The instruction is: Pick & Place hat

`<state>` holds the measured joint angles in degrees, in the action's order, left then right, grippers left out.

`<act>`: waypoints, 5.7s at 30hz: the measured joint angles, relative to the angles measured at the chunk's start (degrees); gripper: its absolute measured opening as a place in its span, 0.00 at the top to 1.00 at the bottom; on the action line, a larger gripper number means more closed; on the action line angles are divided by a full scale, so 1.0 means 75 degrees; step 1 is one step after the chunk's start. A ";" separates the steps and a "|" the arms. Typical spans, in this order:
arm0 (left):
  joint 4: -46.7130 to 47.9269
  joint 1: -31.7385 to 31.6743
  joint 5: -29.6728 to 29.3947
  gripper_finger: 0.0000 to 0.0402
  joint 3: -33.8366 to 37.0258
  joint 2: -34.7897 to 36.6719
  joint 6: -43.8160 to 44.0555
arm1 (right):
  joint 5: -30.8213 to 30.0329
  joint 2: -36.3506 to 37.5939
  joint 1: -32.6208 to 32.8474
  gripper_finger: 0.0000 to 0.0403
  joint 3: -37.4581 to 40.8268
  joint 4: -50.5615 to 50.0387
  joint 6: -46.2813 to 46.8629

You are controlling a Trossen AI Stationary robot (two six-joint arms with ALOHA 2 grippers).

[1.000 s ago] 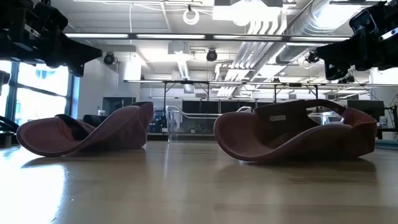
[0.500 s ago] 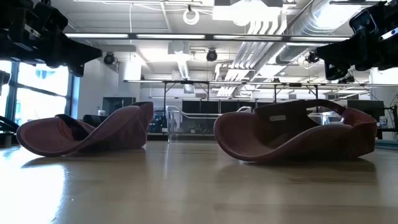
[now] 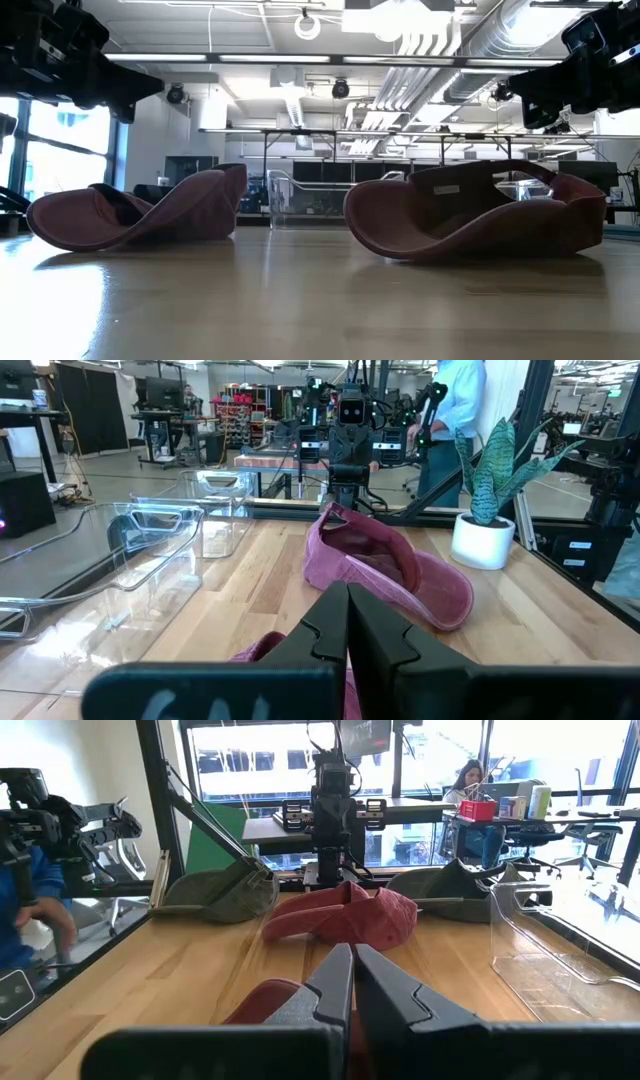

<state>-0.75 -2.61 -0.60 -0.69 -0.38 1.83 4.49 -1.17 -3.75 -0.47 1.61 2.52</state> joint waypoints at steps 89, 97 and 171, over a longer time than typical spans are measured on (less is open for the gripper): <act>0.0002 0.0002 -0.0003 1.00 0.0000 -0.0003 0.0428 | -0.2786 -1.4715 0.4106 0.73 -0.9406 -0.5261 -0.0030; -0.0002 0.0002 -0.0133 1.00 0.0000 -0.0003 0.0860 | -0.3361 -1.4089 0.3987 0.95 -0.9419 -0.4937 -0.0012; -0.5022 0.2252 -0.1967 1.00 -0.0289 -0.5077 0.0279 | -0.2246 -0.8589 0.2129 0.54 -0.6275 -0.3083 0.3157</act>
<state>-38.41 14.28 -15.36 -2.85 -38.46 3.91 -12.35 -65.58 12.22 -47.53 -21.51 26.20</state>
